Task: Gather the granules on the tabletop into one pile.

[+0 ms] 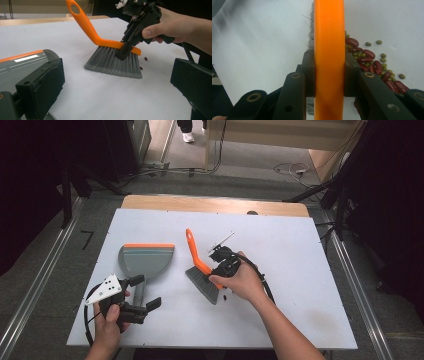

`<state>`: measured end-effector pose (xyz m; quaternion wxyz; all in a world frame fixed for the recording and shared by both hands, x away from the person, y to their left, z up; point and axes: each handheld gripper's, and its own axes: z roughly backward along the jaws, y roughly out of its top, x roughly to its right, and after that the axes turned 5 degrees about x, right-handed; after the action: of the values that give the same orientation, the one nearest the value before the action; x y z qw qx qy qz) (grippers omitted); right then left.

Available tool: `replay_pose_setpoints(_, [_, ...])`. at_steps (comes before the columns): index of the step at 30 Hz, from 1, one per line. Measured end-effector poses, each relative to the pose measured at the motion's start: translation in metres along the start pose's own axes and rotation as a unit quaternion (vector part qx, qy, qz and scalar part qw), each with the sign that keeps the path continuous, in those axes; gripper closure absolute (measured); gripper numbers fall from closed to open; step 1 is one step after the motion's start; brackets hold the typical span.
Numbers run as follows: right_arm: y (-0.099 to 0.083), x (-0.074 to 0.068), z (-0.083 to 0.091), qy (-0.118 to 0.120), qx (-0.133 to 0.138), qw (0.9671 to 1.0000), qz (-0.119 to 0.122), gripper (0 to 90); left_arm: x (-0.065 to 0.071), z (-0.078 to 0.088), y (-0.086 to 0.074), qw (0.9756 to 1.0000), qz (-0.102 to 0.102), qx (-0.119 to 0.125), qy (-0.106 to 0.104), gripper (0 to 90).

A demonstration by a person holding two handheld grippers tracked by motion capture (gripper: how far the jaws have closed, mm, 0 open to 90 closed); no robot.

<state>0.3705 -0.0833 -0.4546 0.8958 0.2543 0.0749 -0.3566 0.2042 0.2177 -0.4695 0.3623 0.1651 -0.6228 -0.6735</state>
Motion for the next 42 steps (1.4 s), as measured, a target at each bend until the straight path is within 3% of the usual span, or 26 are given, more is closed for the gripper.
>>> replay_pose_setpoints(13, [-0.006, 0.026, 0.013, -0.015, 0.008, 0.9994, -0.029, 68.1, -0.001, 0.000, 0.000, 1.0000, 0.001, 0.000, -0.001, 0.3])
replay_pose_setpoints(42, [-0.013, 0.050, 0.027, -0.032, 0.020, 0.9978, -0.054, 68.1, 0.000, 0.000, 0.000, 1.0000, 0.002, 0.000, -0.001, 0.3])
